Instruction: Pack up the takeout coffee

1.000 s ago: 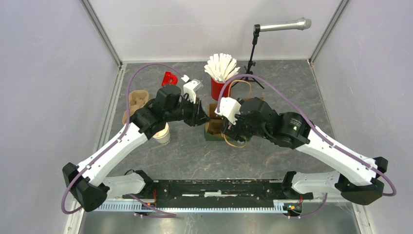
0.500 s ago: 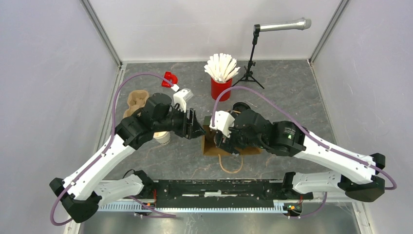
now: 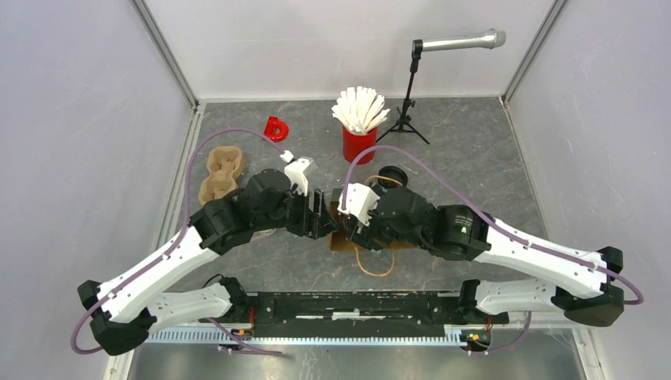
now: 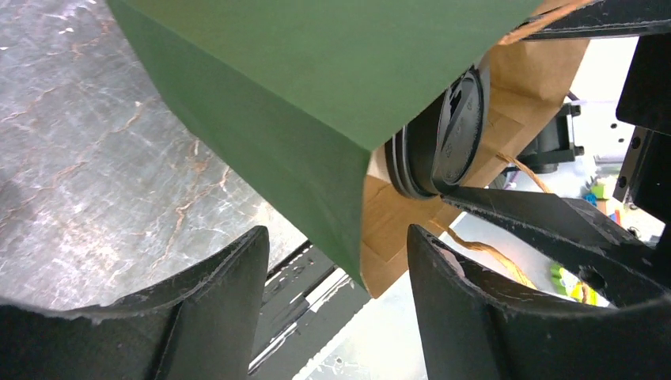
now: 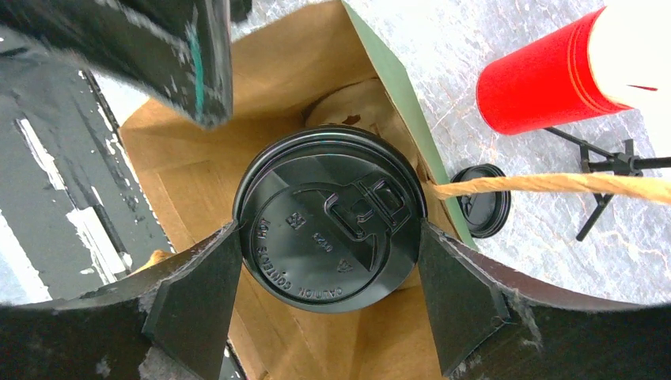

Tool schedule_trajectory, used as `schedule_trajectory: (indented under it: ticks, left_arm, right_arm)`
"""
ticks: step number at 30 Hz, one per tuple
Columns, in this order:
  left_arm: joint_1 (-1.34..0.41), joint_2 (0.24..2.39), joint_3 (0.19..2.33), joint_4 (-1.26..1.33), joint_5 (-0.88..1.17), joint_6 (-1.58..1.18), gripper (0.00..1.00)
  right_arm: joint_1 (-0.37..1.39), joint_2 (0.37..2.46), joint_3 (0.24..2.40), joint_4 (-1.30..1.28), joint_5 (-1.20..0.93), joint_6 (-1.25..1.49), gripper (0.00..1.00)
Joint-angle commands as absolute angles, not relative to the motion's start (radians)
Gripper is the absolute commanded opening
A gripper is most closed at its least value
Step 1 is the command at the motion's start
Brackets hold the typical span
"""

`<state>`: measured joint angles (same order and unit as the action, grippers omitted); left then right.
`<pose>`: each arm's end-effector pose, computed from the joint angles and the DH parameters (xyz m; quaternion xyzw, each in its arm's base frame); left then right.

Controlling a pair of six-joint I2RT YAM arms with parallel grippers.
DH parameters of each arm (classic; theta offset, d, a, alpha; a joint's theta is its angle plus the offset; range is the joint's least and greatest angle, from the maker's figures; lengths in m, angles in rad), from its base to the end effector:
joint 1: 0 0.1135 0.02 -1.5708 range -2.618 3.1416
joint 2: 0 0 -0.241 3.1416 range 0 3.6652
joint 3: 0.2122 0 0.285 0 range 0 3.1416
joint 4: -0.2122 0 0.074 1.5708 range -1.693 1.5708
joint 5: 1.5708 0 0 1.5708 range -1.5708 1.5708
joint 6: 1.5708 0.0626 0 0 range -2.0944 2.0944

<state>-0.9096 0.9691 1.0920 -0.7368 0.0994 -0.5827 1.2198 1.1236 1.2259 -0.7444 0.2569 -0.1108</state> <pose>0.1573 -0.2123 0.3274 0.1668 0.8711 -0.3445 0.3077 0.1162 0.2711 0.3384 -0.5022 0.7330 0.1365 0.4379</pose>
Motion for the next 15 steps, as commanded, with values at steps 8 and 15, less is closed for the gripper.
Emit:
schedule_trajectory:
  ticks: [8,15]
  left_arm:
    - [-0.914,0.938,1.061,-0.718,0.033,-0.662,0.67]
    - [-0.923,0.923,1.024,-0.708,0.031,-0.657,0.54]
  right_arm:
    - [1.234,1.05,1.121,-0.616,0.276,-0.145,0.81]
    - [1.302,1.102,1.143,-0.594,0.35,-0.12,0.8]
